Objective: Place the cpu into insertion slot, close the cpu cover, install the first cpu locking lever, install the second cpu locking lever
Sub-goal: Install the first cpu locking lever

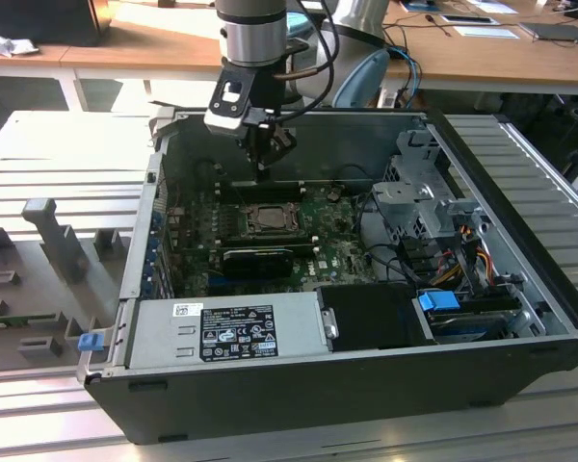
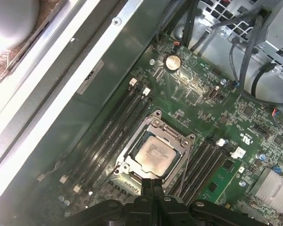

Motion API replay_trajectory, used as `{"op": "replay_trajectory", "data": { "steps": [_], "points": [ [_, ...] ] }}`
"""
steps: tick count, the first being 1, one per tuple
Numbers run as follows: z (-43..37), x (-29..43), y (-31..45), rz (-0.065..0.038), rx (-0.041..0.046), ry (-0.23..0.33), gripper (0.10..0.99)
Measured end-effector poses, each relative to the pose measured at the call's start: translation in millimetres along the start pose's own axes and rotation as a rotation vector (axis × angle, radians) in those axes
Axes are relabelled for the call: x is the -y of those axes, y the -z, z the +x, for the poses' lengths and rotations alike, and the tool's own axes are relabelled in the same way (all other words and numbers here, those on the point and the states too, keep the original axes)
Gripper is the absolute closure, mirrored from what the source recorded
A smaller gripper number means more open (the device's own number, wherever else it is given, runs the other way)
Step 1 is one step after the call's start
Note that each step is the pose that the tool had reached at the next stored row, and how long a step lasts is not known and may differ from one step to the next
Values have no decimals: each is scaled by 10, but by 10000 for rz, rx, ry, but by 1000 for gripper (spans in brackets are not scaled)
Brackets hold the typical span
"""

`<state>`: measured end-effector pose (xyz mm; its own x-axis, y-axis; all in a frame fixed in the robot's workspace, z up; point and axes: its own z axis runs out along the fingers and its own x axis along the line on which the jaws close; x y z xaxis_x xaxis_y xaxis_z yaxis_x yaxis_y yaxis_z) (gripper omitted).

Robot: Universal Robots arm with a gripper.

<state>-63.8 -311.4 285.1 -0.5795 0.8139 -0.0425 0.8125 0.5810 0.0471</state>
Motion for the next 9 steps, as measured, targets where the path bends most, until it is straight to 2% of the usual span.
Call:
{"op": "replay_trajectory", "data": {
  "steps": [3,9],
  "points": [
    [0,0,0,-10,-10,226,980],
    [0,0,0,-47,-52,1092,980]
  ]
}}
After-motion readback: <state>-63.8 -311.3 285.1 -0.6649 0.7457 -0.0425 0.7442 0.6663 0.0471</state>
